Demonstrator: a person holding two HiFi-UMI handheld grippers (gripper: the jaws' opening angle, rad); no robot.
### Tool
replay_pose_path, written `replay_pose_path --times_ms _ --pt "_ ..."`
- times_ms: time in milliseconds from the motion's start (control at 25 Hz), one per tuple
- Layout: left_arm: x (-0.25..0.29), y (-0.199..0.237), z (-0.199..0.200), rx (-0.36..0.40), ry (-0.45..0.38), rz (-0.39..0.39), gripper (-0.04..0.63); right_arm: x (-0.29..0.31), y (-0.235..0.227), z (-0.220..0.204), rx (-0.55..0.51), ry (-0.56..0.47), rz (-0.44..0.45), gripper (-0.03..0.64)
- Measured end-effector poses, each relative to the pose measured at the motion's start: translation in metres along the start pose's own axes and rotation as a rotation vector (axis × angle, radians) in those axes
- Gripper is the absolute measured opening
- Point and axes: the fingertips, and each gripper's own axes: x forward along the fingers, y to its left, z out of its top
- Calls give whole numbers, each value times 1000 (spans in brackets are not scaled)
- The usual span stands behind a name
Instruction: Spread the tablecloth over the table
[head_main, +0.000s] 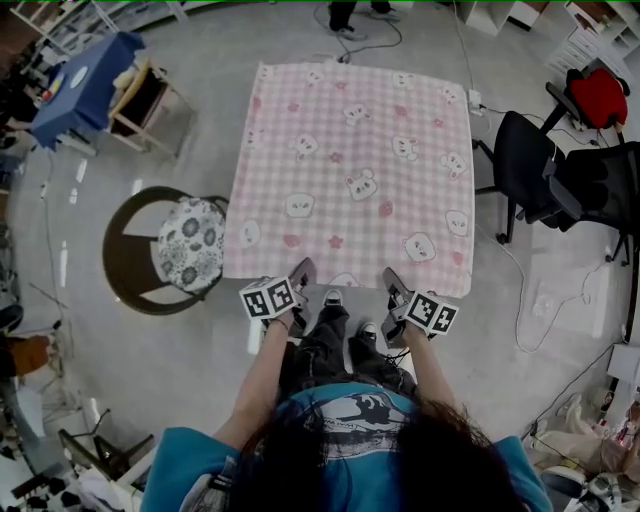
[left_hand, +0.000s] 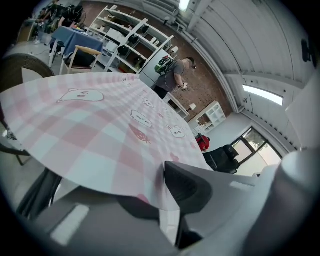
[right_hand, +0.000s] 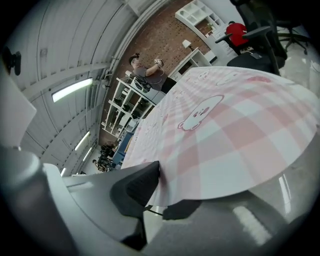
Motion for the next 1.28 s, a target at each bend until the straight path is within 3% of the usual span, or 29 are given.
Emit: replay_pose_path --times_ms 120,200,280,360,520,600,720,840,1120,1280 --pt "6 1 -1 11 11 26 52 5 -9 1 35 -2 1 17" --pt "12 -6 28 -1 25 51 54 15 5 27 60 1 -11 20" --pt "-4 -19 51 -45 80 118 59 8 32 41 107 60 -53 25" --pt "-33 -25 50 -78 136 204 83 -10 50 26 123 155 -105 57" --pt "3 -5 61 3 57 219 138 14 25 31 8 133 -65 126" --pt "-4 -23 75 -5 123 252 165 7 45 52 55 167 -67 135" --pt "-26 -84 139 -36 264 311 190 -5 114 123 148 265 -91 158" --pt "-21 -115 181 -21 250 303 181 -4 140 167 152 260 -75 161" --pt "-37 -167 171 59 191 227 160 -43 147 170 103 221 -8 144" --pt "-45 -215 172 131 131 160 162 -65 163 190 -4 200 62 135"
